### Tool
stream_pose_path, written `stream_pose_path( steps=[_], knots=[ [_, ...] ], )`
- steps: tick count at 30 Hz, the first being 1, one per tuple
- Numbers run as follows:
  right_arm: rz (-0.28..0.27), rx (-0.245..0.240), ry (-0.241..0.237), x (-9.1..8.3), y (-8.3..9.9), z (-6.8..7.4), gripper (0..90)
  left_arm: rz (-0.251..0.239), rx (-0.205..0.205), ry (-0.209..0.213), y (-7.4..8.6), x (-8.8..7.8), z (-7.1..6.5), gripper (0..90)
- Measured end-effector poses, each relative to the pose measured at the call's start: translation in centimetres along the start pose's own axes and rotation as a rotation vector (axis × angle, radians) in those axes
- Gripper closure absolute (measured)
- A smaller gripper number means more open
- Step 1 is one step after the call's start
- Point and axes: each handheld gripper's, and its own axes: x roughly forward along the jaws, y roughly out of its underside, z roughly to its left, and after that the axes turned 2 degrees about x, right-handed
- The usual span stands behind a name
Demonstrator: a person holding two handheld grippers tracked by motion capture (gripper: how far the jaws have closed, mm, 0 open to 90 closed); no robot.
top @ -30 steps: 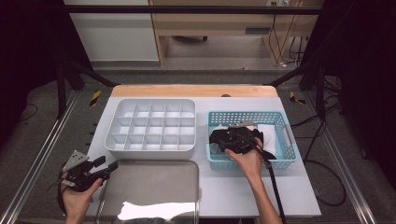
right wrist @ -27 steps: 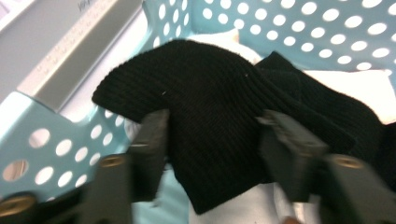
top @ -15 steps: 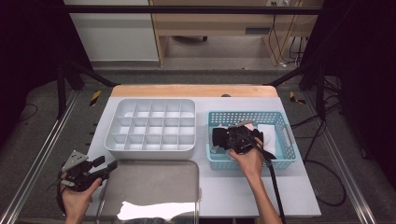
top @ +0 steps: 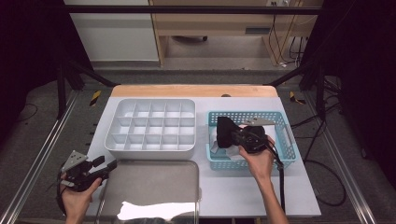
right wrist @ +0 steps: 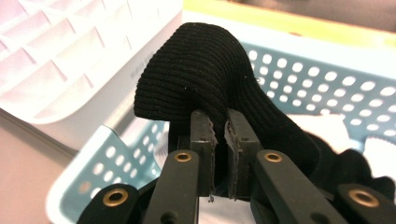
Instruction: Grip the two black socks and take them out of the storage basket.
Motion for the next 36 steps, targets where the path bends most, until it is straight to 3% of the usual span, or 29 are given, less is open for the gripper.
stream_pose_path(
  steps=[12,24,36],
  knots=[
    [-0.13,-0.015,-0.033,-3.8,-2.5,0.6,83.5,0.002,-0.003,0.005,0.0,0.0,-0.1,41.3],
    [-0.206,-0.059,-0.076,-6.6,-4.2,1.8,83.5,0.0,-0.003,0.009,0.1,0.0,-0.3,41.4],
    [-0.26,-0.124,-0.164,-8.8,-5.5,4.8,83.5,-0.003,-0.004,0.011,0.0,0.0,-0.4,41.7]
  ],
)
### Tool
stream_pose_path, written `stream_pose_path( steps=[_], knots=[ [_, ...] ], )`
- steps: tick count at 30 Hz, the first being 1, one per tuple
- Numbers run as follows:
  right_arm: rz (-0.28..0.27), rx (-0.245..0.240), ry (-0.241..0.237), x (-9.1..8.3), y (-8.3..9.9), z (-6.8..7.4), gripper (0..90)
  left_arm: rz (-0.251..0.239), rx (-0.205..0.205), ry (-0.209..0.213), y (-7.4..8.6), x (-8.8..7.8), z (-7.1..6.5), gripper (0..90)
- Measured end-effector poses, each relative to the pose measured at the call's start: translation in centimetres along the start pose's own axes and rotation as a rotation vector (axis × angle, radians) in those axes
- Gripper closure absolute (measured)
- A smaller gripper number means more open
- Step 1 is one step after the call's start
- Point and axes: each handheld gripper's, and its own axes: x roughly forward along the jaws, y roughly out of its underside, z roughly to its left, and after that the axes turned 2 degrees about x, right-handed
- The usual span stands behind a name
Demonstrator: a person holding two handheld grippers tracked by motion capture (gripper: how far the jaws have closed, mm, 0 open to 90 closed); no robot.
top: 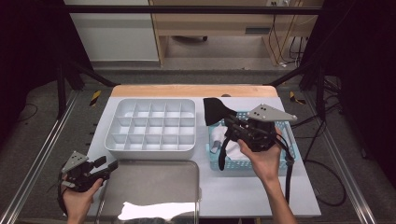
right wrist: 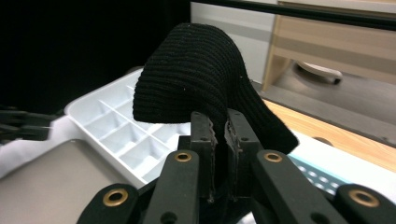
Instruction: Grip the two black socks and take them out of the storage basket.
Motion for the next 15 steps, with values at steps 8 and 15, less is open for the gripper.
stream_pose_path(
  steps=[8,15],
  knots=[
    [-0.019,-0.011,-0.092,-0.8,0.3,2.1,83.5,-0.004,0.003,0.003,0.0,0.0,-0.1,41.7],
    [0.02,-0.012,-0.139,-0.9,2.3,3.2,83.5,-0.011,0.002,0.01,-0.1,-0.2,-0.3,41.8]
  ],
)
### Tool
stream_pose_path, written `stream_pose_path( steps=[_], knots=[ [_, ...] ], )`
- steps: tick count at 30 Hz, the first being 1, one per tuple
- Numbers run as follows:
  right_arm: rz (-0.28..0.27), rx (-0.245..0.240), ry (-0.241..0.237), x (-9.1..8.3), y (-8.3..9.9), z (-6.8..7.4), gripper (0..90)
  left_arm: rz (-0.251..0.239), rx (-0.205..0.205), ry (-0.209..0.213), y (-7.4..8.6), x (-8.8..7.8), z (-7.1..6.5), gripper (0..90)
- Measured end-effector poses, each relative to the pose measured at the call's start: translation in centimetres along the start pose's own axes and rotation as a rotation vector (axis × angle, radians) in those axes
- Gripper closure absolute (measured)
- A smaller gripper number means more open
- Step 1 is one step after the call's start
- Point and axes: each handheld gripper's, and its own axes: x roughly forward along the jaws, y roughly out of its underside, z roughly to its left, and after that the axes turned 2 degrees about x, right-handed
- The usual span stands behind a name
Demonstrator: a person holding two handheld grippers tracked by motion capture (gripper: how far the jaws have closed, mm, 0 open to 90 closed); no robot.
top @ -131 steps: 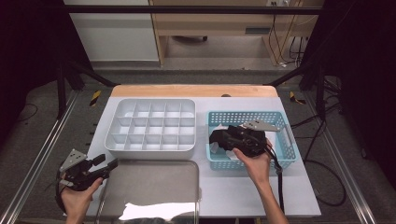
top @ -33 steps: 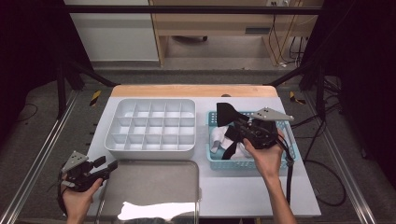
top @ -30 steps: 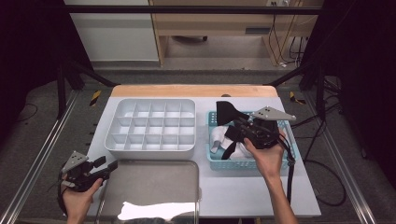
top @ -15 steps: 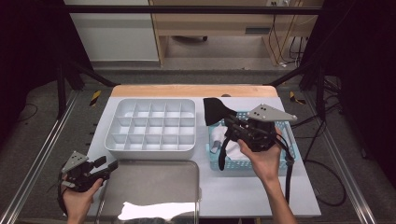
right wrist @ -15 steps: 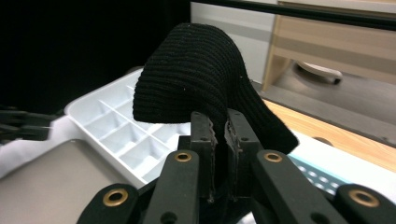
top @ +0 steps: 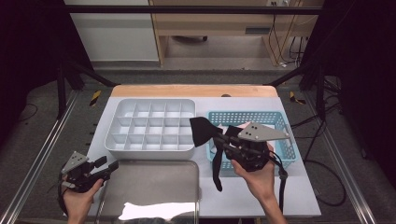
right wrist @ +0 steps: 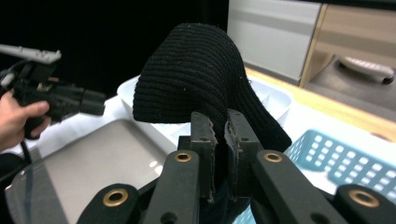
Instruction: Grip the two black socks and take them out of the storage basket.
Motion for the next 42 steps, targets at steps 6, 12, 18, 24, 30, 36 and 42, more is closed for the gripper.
stream_pose_path(
  steps=[6,12,18,24,30,36,42],
  knots=[
    [0.047,0.02,-0.028,0.0,2.3,0.2,83.5,-0.004,0.005,0.009,-0.1,0.0,-0.3,41.8],
    [0.117,0.02,-0.035,0.5,4.6,0.5,83.4,-0.015,0.011,0.031,-0.2,-0.3,-1.0,41.2],
    [0.18,0.037,-0.048,2.2,6.9,0.7,83.5,-0.025,0.023,0.055,-0.4,-0.4,-1.8,41.1],
    [0.248,0.043,-0.072,4.4,9.4,1.4,83.3,-0.026,0.037,0.071,-0.4,-0.4,-2.7,41.0],
    [0.305,0.075,-0.096,7.0,11.8,2.0,83.0,-0.014,0.047,0.077,-0.4,-0.1,-3.1,41.0],
    [0.317,0.074,-0.113,8.2,13.1,2.7,80.9,0.002,0.058,0.084,-0.3,0.3,-3.5,40.9],
    [0.351,0.059,-0.127,9.5,14.2,3.4,74.6,0.003,0.07,0.08,-0.2,0.5,-3.9,40.9]
  ],
)
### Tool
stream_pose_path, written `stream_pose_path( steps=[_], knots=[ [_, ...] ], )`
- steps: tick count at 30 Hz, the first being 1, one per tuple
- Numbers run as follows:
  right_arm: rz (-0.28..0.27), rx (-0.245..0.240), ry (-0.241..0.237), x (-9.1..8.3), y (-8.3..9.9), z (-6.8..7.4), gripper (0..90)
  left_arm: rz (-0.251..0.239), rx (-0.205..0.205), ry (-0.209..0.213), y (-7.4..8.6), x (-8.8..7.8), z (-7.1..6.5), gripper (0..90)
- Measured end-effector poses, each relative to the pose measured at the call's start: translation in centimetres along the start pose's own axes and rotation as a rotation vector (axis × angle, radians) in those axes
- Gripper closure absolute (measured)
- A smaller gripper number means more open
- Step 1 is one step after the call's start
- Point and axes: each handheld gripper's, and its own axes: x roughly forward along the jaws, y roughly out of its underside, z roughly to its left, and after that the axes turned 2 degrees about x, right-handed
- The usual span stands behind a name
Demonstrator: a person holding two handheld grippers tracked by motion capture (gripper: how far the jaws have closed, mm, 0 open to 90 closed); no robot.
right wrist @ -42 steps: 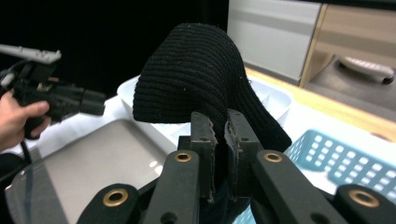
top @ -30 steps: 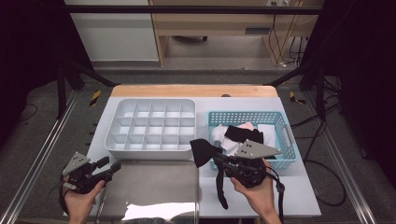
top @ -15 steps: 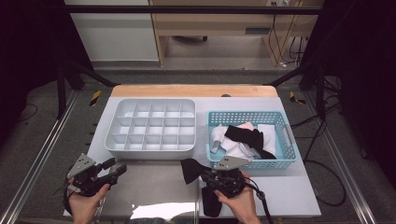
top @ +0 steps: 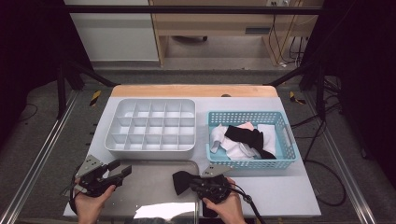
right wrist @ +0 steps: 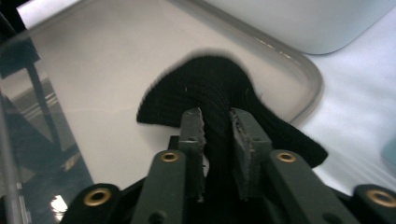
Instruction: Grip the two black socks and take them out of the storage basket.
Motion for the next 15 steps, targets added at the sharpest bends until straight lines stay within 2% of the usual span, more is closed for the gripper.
stream_pose_path(
  steps=[2,6,12,15],
  knots=[
    [0.01,-0.004,-0.006,0.4,0.1,0.1,71.9,0.003,0.0,0.001,0.1,0.1,-0.1,40.8],
    [0.011,-0.006,-0.013,0.6,0.2,0.3,62.7,0.023,0.028,-0.013,0.2,0.5,-0.3,39.8],
    [-0.09,-0.007,-0.008,-1.6,-0.8,0.0,51.1,0.039,0.023,-0.015,0.3,0.7,-0.1,38.2],
    [-0.145,0.01,0.015,-3.3,-1.4,-0.8,50.1,0.046,0.024,-0.016,0.3,0.8,-0.1,37.5]
  ],
)
